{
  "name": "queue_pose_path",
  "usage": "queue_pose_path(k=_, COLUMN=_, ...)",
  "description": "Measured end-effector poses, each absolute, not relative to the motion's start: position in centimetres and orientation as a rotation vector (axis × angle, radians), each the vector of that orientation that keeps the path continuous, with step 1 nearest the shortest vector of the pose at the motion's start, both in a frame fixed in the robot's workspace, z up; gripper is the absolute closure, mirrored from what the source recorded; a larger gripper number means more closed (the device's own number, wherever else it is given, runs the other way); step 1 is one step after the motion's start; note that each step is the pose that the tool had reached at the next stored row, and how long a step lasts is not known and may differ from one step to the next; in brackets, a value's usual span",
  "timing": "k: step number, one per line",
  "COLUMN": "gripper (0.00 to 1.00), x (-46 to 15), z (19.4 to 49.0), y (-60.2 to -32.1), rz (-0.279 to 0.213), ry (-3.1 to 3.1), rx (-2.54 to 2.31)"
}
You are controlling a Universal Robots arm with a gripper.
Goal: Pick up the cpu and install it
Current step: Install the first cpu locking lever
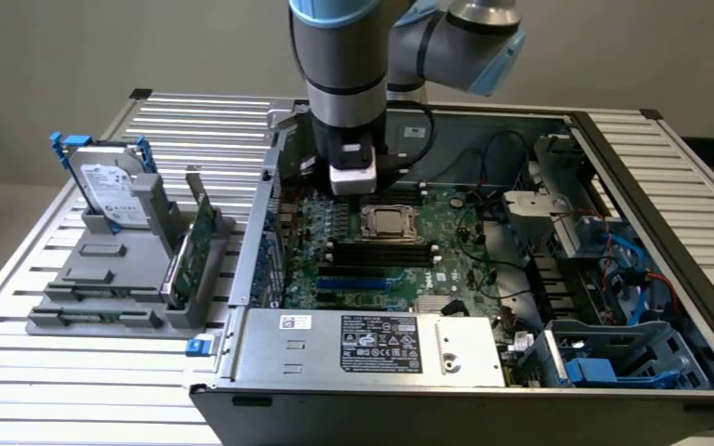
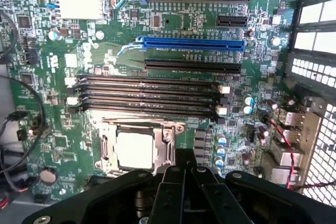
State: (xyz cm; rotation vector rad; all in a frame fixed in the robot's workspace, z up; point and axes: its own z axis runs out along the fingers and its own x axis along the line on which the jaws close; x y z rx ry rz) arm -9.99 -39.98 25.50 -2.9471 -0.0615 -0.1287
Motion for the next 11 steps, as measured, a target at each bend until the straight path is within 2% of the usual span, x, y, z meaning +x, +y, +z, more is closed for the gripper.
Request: queue_pose_path(k=11, gripper=0.89, x=-10.0, z=27.0, y=-40.0, rz=-0.101, ry=-0.345, rx=-2.921)
